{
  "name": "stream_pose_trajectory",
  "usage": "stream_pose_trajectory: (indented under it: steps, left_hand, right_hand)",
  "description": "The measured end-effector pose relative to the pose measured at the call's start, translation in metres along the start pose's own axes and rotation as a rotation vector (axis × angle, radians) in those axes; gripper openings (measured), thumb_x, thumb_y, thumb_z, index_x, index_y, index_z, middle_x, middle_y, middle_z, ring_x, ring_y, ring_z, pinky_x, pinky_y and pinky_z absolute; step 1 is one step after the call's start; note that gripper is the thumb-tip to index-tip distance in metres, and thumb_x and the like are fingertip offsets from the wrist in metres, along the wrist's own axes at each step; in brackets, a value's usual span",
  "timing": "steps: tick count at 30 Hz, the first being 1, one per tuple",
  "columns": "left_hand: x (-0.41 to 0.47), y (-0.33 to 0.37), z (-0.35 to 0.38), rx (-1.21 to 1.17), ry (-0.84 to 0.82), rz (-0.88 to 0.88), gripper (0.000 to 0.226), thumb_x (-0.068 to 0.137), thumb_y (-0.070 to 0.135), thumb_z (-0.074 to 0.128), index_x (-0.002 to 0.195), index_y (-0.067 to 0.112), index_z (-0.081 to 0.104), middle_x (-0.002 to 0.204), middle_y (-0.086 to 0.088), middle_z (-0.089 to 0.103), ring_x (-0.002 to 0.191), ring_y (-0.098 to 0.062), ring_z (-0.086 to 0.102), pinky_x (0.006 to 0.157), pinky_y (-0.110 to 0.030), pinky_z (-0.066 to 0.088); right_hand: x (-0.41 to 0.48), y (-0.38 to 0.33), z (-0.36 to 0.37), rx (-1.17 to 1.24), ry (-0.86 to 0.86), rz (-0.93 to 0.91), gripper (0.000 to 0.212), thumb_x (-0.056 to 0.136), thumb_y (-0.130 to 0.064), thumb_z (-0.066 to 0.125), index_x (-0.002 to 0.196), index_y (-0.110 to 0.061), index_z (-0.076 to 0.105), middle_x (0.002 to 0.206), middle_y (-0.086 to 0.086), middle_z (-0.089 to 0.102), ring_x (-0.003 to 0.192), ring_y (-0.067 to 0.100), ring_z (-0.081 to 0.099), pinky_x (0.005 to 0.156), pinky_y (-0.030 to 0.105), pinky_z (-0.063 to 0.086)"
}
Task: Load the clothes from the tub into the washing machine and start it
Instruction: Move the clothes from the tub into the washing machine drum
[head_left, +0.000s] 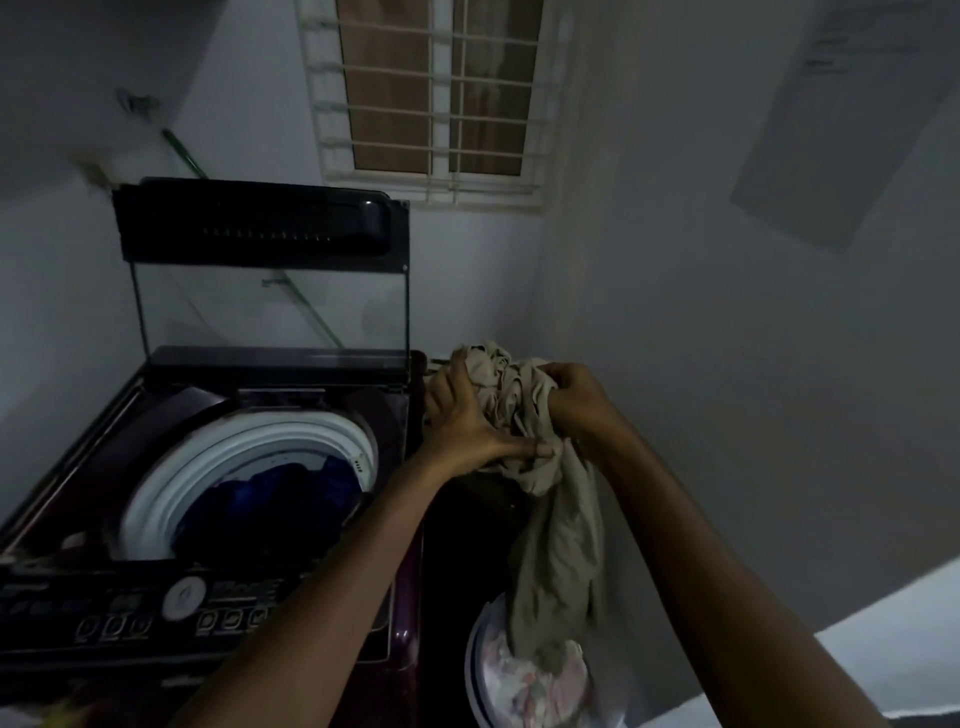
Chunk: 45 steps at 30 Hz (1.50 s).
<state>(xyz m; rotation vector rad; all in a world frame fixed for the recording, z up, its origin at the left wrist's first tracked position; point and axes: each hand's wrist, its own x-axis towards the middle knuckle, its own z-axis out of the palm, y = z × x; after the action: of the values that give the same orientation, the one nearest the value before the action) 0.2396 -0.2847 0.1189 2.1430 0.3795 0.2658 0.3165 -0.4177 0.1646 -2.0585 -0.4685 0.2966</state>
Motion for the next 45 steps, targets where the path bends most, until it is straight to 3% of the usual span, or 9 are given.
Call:
stream_pose_trajectory:
  steps: [12, 19, 23, 25, 30, 36, 39, 42, 45]
  left_hand:
    - [-0.011, -0.019, -0.019, 0.022, 0.324, 0.003, 0.118, 0.038, 0.074, 0.066, 0.139, 0.028, 0.025, 0.136, -0.005, 0.037, 0.128, -0.030, 0.039, 0.099, -0.051, 0.042]
    - [-0.015, -0.010, -0.018, 0.101, 0.381, 0.040, 0.133, 0.036, 0.086, 0.060, 0.145, 0.021, 0.018, 0.139, -0.006, 0.035, 0.130, -0.028, 0.038, 0.105, -0.046, 0.039]
    - [-0.016, -0.003, -0.012, 0.067, 0.445, -0.010, 0.119, 0.038, 0.077, 0.066, 0.136, 0.022, 0.029, 0.132, -0.004, 0.042, 0.125, -0.028, 0.044, 0.100, -0.045, 0.043]
    - [-0.014, 0.004, -0.011, 0.035, 0.500, -0.023, 0.107, 0.043, 0.066, 0.074, 0.133, 0.022, 0.034, 0.130, -0.004, 0.045, 0.121, -0.028, 0.046, 0.097, -0.044, 0.044]
    - [-0.003, 0.017, -0.015, -0.135, 0.621, -0.006, 0.089, 0.051, 0.051, 0.072, 0.129, 0.024, 0.039, 0.127, -0.004, 0.050, 0.118, -0.028, 0.050, 0.094, -0.044, 0.046]
    - [0.009, 0.033, -0.023, -0.262, 0.704, -0.034, 0.085, 0.053, 0.052, 0.072, 0.128, 0.022, 0.042, 0.126, -0.005, 0.052, 0.116, -0.029, 0.053, 0.093, -0.045, 0.048]
    - [0.011, 0.035, -0.022, -0.355, 0.700, -0.065, 0.085, 0.053, 0.053, 0.070, 0.128, 0.023, 0.043, 0.126, -0.005, 0.054, 0.113, -0.026, 0.055, 0.090, -0.039, 0.047]
    - [0.009, 0.023, -0.028, -0.359, 0.700, -0.055, 0.086, 0.051, 0.057, 0.068, 0.126, 0.022, 0.044, 0.125, -0.004, 0.056, 0.111, -0.024, 0.056, 0.090, -0.038, 0.048]
    - [0.010, -0.003, -0.049, -0.325, 0.728, -0.070, 0.085, 0.053, 0.057, 0.069, 0.126, 0.022, 0.044, 0.124, -0.004, 0.054, 0.112, -0.024, 0.054, 0.094, -0.043, 0.048]
  right_hand:
    - [-0.024, -0.040, 0.014, -0.040, -0.396, -0.054, 0.045, 0.080, -0.004, 0.065, 0.124, -0.007, 0.058, 0.122, 0.007, 0.063, 0.112, 0.019, 0.060, 0.098, 0.039, 0.050]
    - [-0.025, -0.042, 0.009, 0.191, -0.309, 0.057, 0.055, 0.072, -0.036, 0.050, 0.101, 0.010, 0.054, 0.092, 0.024, 0.057, 0.084, 0.024, 0.050, 0.075, 0.038, 0.042]
    - [-0.027, -0.041, 0.003, 0.239, -0.346, -0.044, 0.078, 0.074, -0.040, 0.043, 0.120, 0.022, 0.033, 0.118, 0.047, 0.038, 0.085, 0.022, 0.038, 0.071, 0.047, 0.041]
    - [-0.029, -0.042, -0.004, 0.285, -0.377, -0.047, 0.072, 0.074, -0.037, 0.041, 0.125, 0.014, 0.044, 0.130, 0.041, 0.036, 0.108, 0.056, 0.045, 0.088, 0.056, 0.042]
    - [-0.040, -0.009, -0.023, 0.247, -0.300, -0.308, 0.051, 0.083, -0.024, 0.051, 0.134, -0.022, 0.052, 0.145, -0.005, 0.046, 0.133, 0.009, 0.043, 0.114, 0.038, 0.034]
    - [-0.042, 0.114, -0.004, -0.389, -0.048, -0.075, 0.146, 0.046, -0.083, 0.070, 0.147, -0.033, -0.022, 0.157, -0.013, -0.022, 0.146, 0.014, -0.013, 0.114, 0.048, 0.005]
    - [-0.022, 0.158, 0.035, -0.194, -0.028, 0.041, 0.130, 0.056, -0.073, 0.075, 0.152, -0.024, 0.003, 0.160, -0.003, 0.012, 0.144, 0.017, 0.017, 0.114, 0.046, 0.021]
    - [-0.003, 0.165, 0.049, -0.061, -0.037, 0.121, 0.050, 0.094, -0.020, 0.055, 0.135, 0.005, 0.044, 0.136, 0.024, 0.049, 0.124, 0.032, 0.050, 0.100, 0.035, 0.037]
    - [-0.002, 0.137, 0.025, 0.027, 0.273, -0.013, 0.061, 0.081, -0.038, 0.046, 0.115, 0.011, 0.055, 0.111, 0.020, 0.063, 0.101, 0.020, 0.056, 0.082, 0.034, 0.046]
